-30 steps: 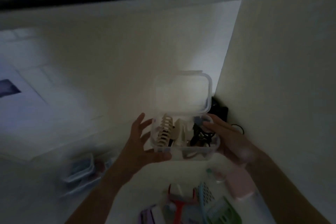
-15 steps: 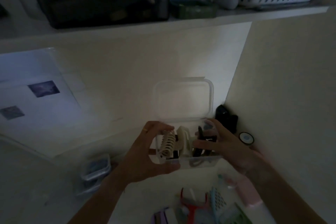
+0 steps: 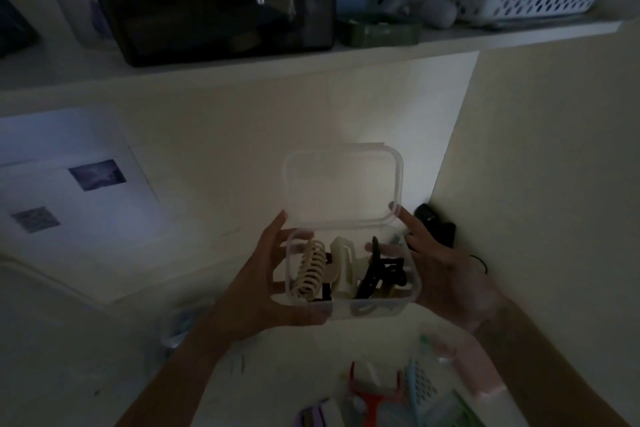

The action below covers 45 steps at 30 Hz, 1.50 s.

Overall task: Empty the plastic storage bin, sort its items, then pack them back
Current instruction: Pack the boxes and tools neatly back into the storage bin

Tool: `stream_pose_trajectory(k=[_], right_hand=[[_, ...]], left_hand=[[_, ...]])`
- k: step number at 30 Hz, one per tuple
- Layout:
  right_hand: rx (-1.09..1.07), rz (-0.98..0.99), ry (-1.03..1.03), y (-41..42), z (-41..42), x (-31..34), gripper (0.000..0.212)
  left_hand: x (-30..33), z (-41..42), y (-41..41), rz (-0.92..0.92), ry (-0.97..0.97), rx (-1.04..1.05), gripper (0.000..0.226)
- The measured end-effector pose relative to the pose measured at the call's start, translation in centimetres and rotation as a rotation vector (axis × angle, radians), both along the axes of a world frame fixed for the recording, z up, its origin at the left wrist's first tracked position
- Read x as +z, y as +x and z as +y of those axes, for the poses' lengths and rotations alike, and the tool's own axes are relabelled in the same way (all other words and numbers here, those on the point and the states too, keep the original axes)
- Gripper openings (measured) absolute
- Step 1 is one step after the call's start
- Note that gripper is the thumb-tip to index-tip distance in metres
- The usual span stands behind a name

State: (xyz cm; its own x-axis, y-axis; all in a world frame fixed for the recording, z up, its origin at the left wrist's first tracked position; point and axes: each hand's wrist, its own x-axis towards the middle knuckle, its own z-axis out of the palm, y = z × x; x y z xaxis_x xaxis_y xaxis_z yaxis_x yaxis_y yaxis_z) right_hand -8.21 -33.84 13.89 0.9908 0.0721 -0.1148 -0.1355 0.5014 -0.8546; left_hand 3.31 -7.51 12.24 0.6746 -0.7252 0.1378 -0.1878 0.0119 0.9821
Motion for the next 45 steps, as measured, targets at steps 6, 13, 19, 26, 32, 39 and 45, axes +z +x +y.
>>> stream_pose_trajectory(k=[6,13,19,26,32,39,45], right_hand=[[-0.016,-0.038,0.256,0.1,-0.1,-0.1,0.065],[0.017,-0.136,-0.052,0.7,-0.1,-0.4,0.073],[-0.035,-0.157,-0.102,0.6,0.5,-0.3,0.064],[-0.016,-0.127,-0.07,0.1,0.8,-0.4,0.055],[-0.027,-0.135,-0.291,-0.5,0.2,-0.4,0.063],[-0.145,-0.231,-0.502,-0.5,0.9,-0.7,0.066],[-0.15,-0.289,-0.625,-0.2,1.2,-0.2,0.072]], left_hand=[[0.8,-0.2,0.4,0.003,-0.145,0.02,0.101],[0.3,-0.9,0.6,0.06,-0.199,0.065,0.082],[0.9,-1.0,0.1,-0.002,0.018,0.005,0.058],[1.8,-1.7,-0.6,0.132,-0.013,0.096,0.032],[2.1,-1.3,-1.0,-0.018,-0.002,0.075,0.062],[2.0,-2.0,-1.2,-0.163,-0.004,0.129,0.07],[1.3,-1.8,-0.8,-0.179,-0.026,0.154,0.071]])
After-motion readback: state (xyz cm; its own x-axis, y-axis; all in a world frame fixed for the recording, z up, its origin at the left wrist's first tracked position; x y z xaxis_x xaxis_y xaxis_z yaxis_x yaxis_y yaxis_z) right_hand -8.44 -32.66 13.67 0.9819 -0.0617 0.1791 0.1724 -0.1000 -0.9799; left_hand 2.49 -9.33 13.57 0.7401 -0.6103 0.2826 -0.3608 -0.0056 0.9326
